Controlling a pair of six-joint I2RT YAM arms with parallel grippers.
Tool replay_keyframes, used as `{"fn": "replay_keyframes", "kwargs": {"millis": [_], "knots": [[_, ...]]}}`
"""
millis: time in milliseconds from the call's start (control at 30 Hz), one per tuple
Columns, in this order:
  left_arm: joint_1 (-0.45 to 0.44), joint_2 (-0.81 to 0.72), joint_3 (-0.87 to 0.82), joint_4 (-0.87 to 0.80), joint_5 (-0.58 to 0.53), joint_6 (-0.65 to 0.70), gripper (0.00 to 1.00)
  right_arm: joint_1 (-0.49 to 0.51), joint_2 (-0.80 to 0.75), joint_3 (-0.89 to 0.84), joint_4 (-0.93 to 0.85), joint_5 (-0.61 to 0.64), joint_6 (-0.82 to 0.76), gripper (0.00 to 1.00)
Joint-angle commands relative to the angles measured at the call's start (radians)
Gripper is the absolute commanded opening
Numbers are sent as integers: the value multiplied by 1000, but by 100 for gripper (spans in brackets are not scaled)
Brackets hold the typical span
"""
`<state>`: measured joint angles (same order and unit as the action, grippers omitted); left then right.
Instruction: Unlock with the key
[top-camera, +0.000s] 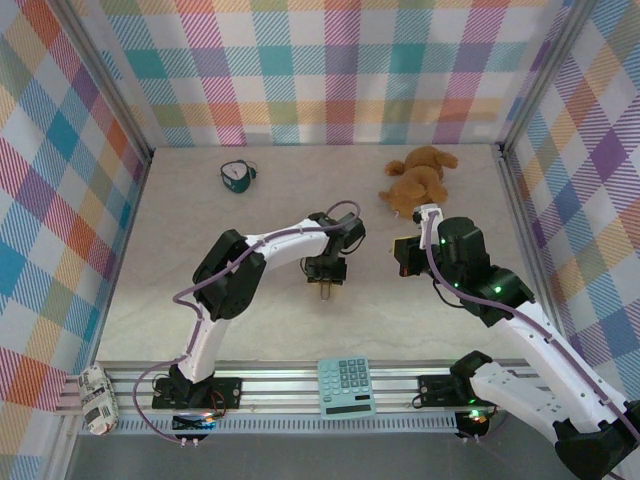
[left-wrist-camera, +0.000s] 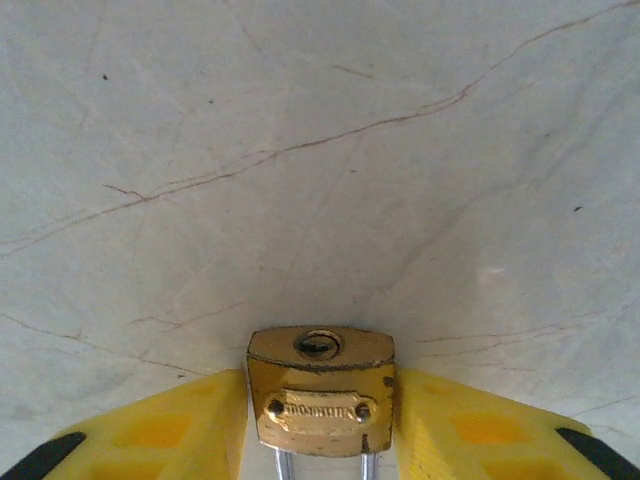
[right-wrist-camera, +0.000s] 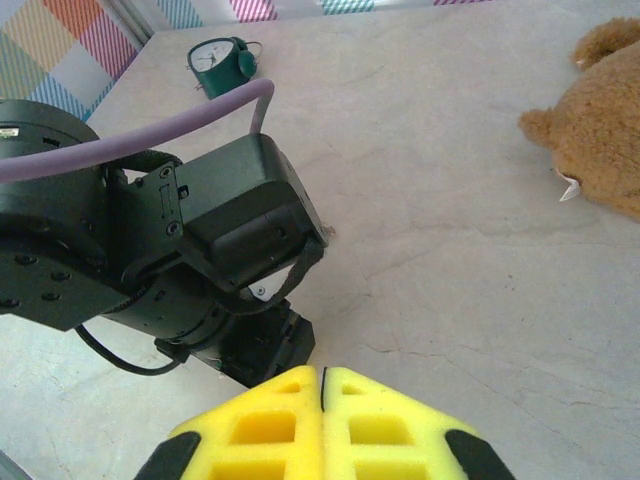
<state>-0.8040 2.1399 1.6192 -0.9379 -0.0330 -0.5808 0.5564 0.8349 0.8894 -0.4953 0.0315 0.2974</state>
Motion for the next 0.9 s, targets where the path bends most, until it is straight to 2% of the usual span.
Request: {"fn": "replay_keyframes", "kwargs": {"millis": [0,133,333,600,867], "knots": [[17,20,0,-90,25,89,40,4,-2,10,-4,-20,-14,0],[27,31,9,-121,31,154,36,4,-9,10,-10,-15,-14,0],[28,-21,-8,-123,-17,257,28,4,-4,3,-5,-16,-9,0],[28,-102,-29,-83,-30,342,29,3,4,3,-11,-22,-3,0],[-5,-225,-124,71,-21,421,30,3,23,-27,24,-36,31,0]]}}
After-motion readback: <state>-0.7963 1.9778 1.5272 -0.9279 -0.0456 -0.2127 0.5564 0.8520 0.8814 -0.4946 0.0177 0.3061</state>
